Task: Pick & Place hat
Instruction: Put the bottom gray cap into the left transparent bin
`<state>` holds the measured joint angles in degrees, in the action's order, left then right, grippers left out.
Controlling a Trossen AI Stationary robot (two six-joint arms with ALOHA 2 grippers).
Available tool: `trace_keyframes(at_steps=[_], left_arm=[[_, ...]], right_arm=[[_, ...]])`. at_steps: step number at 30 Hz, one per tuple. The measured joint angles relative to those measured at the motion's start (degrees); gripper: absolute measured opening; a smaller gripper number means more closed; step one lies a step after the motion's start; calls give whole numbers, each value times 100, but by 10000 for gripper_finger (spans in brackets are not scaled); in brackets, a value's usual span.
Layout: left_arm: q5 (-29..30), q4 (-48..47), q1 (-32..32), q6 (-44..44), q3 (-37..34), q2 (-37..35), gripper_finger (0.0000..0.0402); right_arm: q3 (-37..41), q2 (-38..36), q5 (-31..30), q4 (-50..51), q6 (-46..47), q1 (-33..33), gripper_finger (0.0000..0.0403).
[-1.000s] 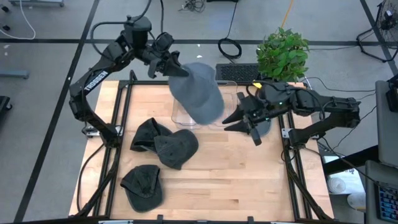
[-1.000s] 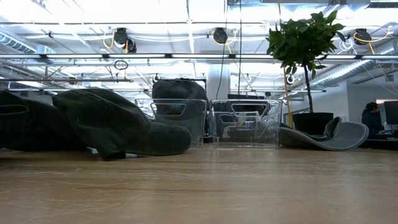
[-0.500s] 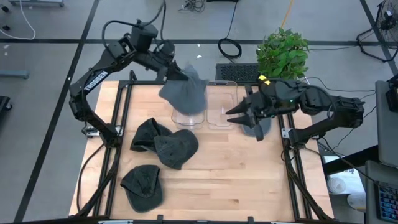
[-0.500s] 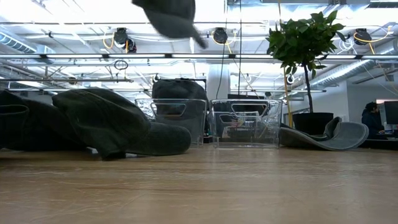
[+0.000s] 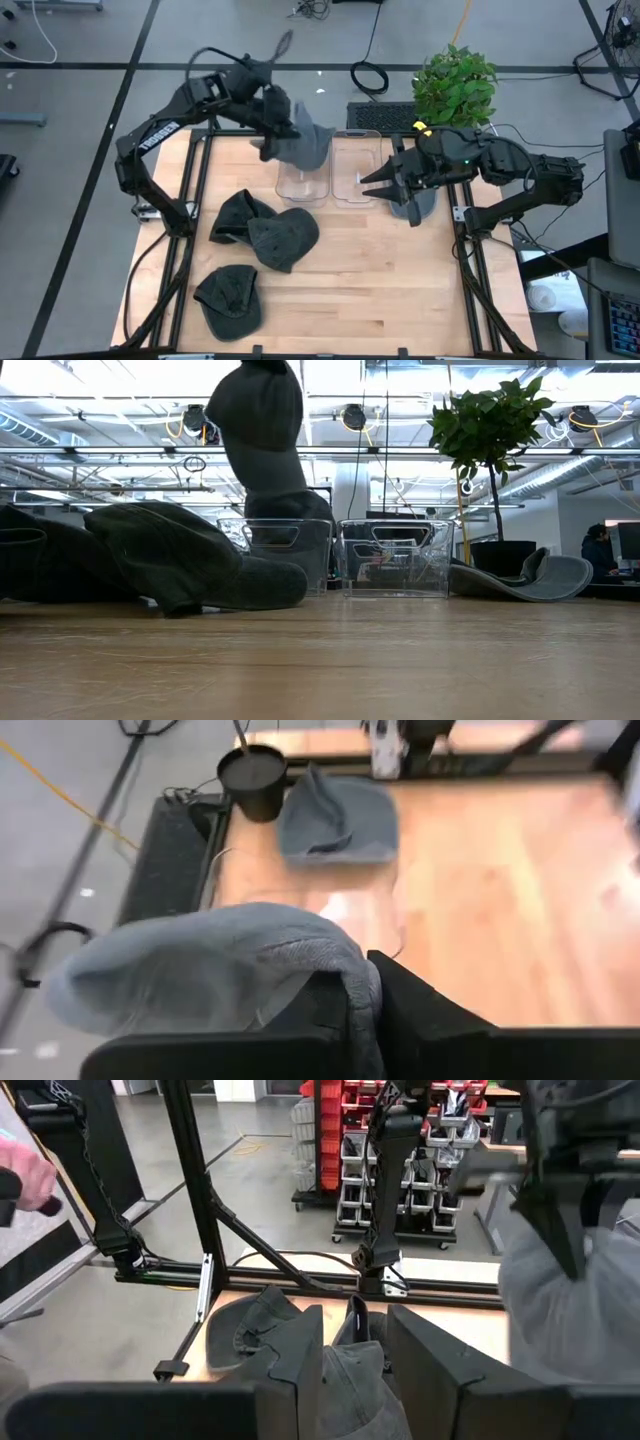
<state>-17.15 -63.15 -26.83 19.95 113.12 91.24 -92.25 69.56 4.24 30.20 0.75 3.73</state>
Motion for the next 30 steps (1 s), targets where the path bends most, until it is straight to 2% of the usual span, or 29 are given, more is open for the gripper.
trace_keyframes(at_steps=[4,8,15,30], left_arm=[[589,-76,187,701,-1,76,23],[779,-399,299,1258,0,190,23],[1564,-640,447,1929,0,424,23],[1777,-611,433,2039,-2,1146,23]], right_arm=[[0,0,3,0,3,0,100],[0,0,3,2,77,0,100],[0,0,5,0,151,0,100],[0,0,7,0,160,0,100]])
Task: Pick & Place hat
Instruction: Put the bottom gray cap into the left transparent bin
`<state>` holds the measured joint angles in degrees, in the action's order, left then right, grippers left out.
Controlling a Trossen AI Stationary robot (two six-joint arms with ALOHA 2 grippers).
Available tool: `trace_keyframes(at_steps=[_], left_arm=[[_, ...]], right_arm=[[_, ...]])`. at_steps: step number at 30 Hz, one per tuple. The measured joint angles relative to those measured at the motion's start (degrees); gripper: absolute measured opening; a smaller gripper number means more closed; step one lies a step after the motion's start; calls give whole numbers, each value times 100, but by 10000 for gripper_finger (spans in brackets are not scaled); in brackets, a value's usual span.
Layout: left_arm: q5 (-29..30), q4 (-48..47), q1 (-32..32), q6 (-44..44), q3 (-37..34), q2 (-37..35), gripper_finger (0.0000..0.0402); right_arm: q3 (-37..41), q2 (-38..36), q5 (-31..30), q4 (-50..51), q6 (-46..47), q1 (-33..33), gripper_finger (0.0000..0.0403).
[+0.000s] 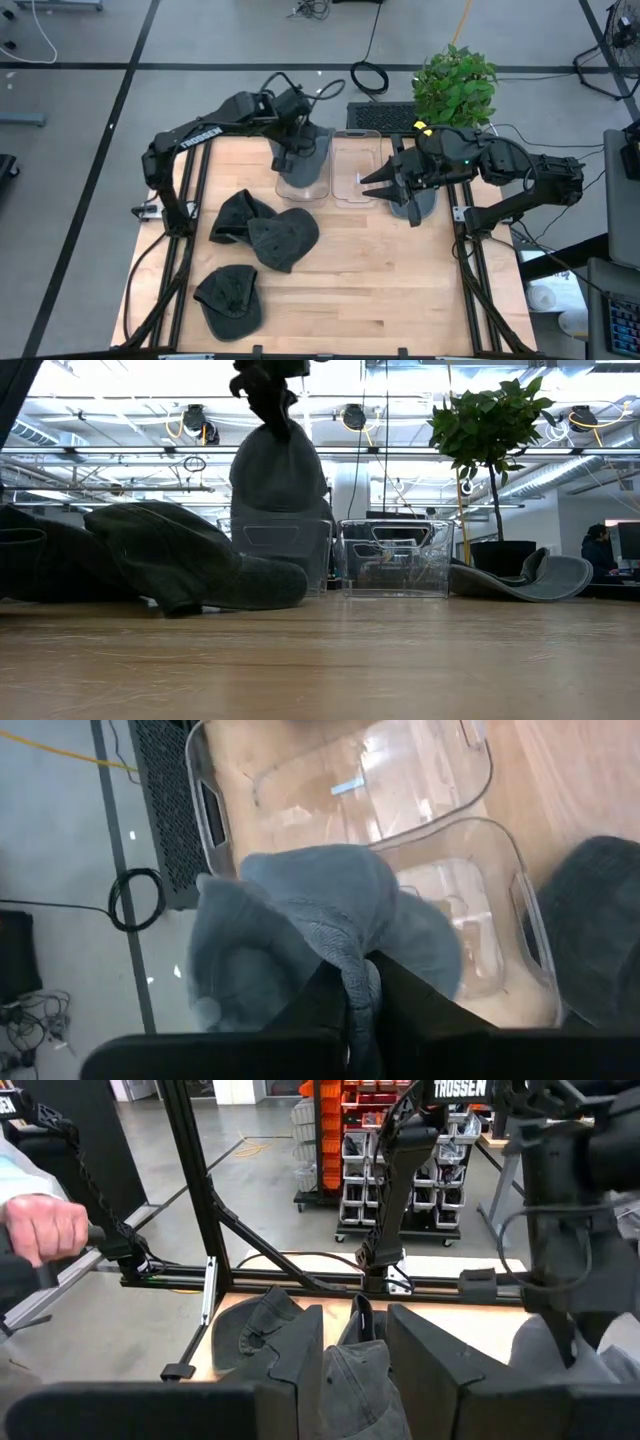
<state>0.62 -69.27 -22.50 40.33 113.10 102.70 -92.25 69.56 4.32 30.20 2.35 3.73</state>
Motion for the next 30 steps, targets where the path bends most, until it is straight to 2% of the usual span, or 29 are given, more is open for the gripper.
trace_keyframes(at_steps=[5,13,23,25,30], left_arm=[[-95,341,-4,5,0,139,23],[-227,326,-111,-6,-7,437,23],[193,271,-219,-23,-4,659,23],[242,267,-264,-128,-2,733,37],[546,320,-379,-365,-4,763,121]], right_arm=[[0,0,17,-4,0,2,100],[0,0,20,-33,-32,0,100],[0,0,20,-42,-11,0,100],[0,0,20,-44,-9,1,100],[0,0,24,-43,-4,2,100]])
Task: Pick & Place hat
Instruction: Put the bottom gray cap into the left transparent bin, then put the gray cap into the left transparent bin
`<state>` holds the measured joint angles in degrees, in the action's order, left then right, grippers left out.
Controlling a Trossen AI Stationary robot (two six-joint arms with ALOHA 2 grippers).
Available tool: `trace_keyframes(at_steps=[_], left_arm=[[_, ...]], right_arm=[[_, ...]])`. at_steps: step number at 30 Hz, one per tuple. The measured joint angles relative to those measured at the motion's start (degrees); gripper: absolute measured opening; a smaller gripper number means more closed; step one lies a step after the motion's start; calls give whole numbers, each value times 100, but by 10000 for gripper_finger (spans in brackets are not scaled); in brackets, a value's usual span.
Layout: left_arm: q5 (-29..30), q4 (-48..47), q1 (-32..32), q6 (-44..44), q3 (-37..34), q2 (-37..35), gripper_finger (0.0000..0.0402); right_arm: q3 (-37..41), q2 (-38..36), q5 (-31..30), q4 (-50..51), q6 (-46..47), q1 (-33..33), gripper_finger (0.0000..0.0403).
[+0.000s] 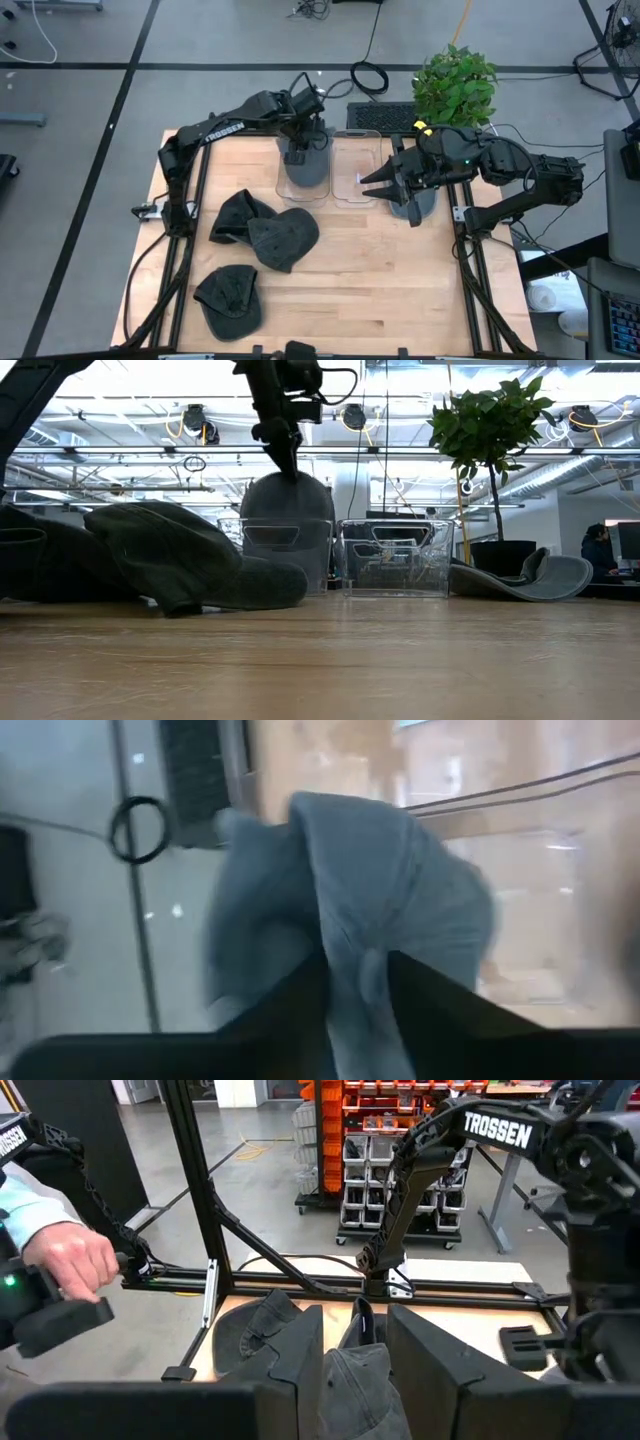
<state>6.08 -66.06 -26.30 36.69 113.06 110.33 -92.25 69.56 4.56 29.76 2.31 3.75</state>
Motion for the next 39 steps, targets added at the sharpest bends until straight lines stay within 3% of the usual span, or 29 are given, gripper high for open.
trace_keyframes(at_steps=[8,12,17,28,31,34,39], left_arm=[[314,-13,3,-154,2,-282,222],[657,40,131,-404,2,-600,247],[636,289,245,-1160,2,-1181,259],[-772,701,397,-3204,2,-2565,234],[-1402,834,453,-3449,2,-2919,224],[-1850,844,548,-3724,4,-3222,214],[-2589,716,792,-4319,4,-3617,201]], right_arm=[[0,0,15,-1,0,0,100],[0,0,11,4,0,0,100],[0,0,7,-36,0,0,100],[0,0,21,-473,-50,0,100],[0,0,387,-467,-158,-2,103],[0,0,870,-394,-151,-1,119],[0,2,914,-21,-44,57,170]])
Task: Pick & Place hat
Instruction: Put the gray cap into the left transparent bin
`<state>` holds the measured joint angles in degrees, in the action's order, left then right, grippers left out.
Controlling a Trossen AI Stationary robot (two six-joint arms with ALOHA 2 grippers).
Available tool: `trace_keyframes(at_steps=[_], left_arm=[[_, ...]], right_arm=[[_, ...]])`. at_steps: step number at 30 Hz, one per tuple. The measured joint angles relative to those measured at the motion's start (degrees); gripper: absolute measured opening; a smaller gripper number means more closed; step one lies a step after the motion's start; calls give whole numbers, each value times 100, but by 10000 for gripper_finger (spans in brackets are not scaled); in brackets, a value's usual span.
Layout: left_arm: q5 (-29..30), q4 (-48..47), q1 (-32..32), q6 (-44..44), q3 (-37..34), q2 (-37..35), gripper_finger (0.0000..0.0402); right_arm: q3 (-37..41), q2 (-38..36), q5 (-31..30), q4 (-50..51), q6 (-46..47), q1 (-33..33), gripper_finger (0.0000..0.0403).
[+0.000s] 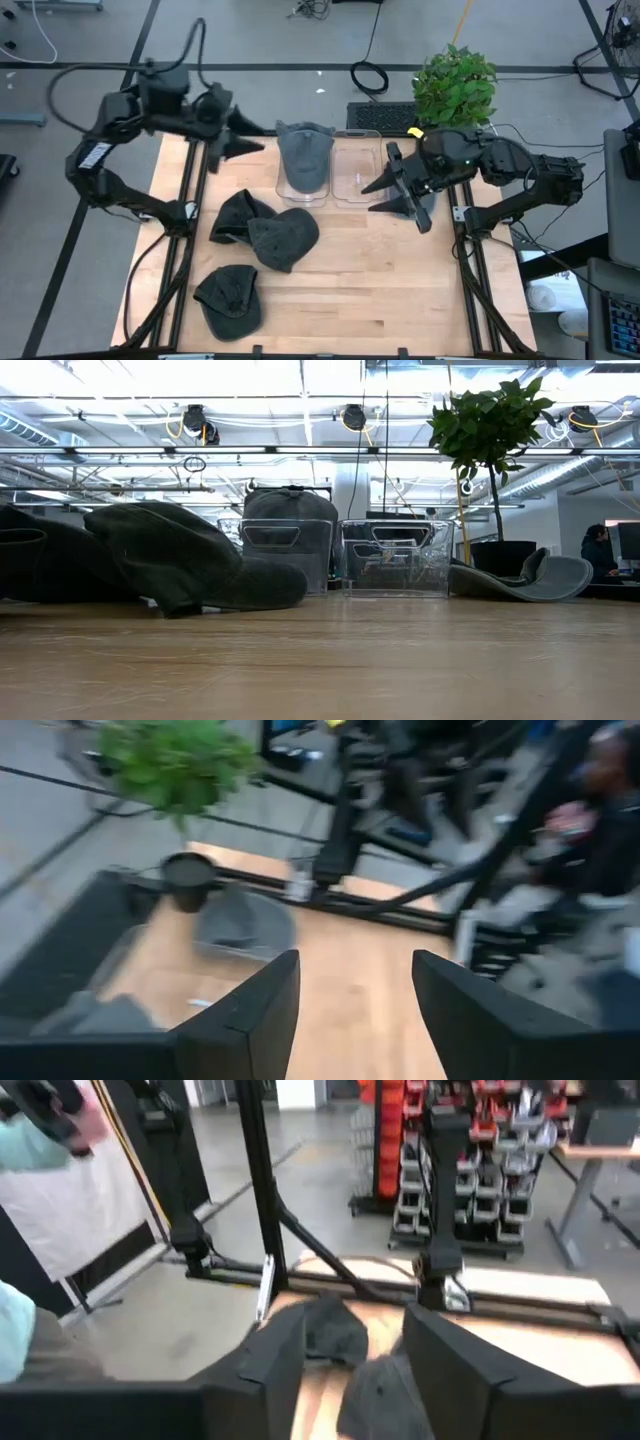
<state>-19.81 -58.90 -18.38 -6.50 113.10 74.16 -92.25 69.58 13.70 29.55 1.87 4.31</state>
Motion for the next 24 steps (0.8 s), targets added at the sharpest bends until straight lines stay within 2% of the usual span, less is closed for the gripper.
trace_keyframes(at_steps=[3,7,12,16,21,24], left_arm=[[-139,-8,165,-247,0,-217,196],[-223,-84,356,-527,0,-514,191],[-223,-270,593,-759,0,-764,195],[-223,-464,730,-809,0,-914,197],[-221,-808,896,-868,0,-987,187],[-220,-931,985,-872,0,-983,180]], right_arm=[[0,2,73,-12,24,151,201],[-2,55,619,-571,436,324,229],[-7,105,370,-1405,904,400,244],[-6,98,-329,-814,847,473,256],[-4,-8,-1972,950,749,659,290],[-4,-15,-2540,1718,754,773,310]])
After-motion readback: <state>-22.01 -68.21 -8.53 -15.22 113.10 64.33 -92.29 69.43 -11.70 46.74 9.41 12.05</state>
